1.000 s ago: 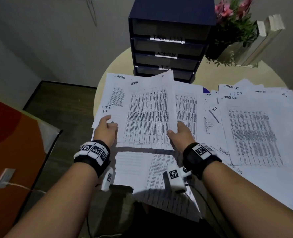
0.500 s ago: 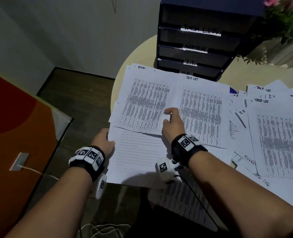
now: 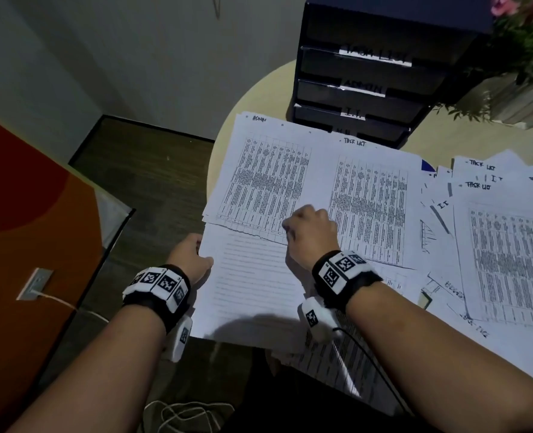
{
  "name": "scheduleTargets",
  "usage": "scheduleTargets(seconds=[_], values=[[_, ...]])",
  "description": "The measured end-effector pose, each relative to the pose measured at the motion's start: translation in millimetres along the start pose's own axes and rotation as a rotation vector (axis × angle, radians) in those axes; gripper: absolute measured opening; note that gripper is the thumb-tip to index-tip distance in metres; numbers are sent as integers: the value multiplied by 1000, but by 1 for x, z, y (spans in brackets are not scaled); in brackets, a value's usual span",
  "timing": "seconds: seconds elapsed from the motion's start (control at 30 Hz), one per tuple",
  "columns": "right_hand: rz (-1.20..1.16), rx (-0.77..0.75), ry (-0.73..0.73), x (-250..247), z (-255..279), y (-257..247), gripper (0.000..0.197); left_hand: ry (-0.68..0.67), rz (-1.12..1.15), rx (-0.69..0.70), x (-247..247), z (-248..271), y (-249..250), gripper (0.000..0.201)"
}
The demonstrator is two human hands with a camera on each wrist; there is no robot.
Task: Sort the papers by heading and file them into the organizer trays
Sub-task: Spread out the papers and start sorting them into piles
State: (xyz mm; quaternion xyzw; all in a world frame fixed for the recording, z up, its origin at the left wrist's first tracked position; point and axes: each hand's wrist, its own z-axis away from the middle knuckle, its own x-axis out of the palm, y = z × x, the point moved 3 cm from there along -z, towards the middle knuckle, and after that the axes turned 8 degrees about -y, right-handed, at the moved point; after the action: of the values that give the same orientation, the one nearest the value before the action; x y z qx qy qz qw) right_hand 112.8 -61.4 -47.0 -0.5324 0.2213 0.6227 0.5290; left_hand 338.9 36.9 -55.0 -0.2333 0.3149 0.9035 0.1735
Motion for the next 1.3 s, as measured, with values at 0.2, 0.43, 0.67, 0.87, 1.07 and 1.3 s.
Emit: scheduleTargets(seconds=[0.2, 0.43, 0.67, 0.87, 1.07, 1.3], values=[[95, -57, -325, 12, 5, 4, 51, 56, 33, 116, -1, 29, 10, 77], [275, -244, -336, 8, 28, 0, 53, 30, 63, 176, 1, 57, 19, 56], [313, -136, -483, 4, 24, 2, 74, 16, 143, 142, -6, 84, 30, 47], [307, -186, -402, 4, 18, -8, 67, 13, 190, 62, -12, 87, 21, 39], [182, -106, -289, 12, 27, 3, 65, 5, 127, 52, 3, 65, 17, 77], [155, -181, -279, 11, 41, 11, 65, -17, 219, -32, -1, 40, 23, 99]])
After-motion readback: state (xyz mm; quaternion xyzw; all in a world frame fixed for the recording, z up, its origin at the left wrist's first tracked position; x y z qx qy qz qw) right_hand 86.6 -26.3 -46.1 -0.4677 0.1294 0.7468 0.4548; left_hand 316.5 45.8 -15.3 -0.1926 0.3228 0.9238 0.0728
